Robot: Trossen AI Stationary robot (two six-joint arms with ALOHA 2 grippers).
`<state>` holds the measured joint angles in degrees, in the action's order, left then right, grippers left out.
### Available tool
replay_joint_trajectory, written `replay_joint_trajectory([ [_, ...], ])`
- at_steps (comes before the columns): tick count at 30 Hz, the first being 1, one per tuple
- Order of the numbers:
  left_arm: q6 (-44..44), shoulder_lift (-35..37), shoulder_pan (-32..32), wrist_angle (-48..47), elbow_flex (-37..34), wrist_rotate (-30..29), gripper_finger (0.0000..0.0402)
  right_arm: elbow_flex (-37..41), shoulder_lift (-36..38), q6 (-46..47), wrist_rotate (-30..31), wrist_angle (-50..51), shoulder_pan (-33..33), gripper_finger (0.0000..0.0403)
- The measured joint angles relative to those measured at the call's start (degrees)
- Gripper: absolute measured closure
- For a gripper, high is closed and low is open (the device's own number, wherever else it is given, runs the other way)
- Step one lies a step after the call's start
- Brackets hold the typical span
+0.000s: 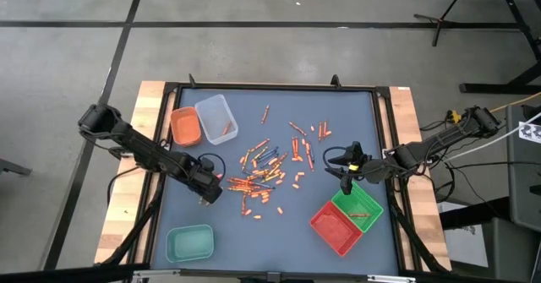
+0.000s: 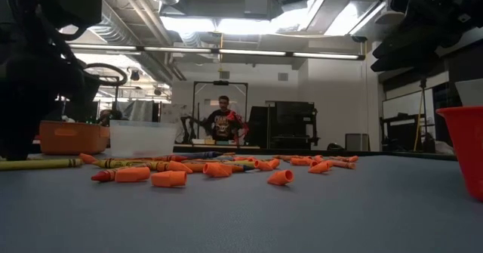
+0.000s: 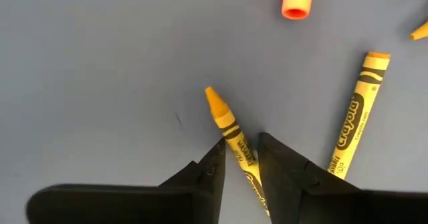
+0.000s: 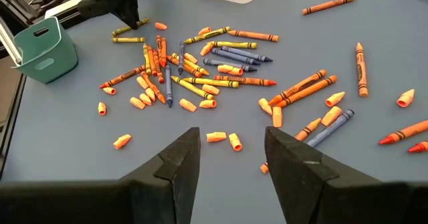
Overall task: Sort crayons
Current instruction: Put the yellow crayon into the orange bin
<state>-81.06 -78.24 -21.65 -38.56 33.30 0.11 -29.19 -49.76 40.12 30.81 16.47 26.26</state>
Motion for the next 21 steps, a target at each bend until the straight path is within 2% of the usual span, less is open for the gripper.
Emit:
replay_joint_trajectory([
  [10,0.38,0.2,0.0,-0.02,-0.18,0.4,0.0396,0.0,0.0,0.0,0.01,0.0,0.0,0.0237],
  [21,0.66,5.46,0.04,-0.23,-0.56,-1.4,0.0391,0.0,0.0,0.0,0.02,-0.02,0.0,0.0237],
])
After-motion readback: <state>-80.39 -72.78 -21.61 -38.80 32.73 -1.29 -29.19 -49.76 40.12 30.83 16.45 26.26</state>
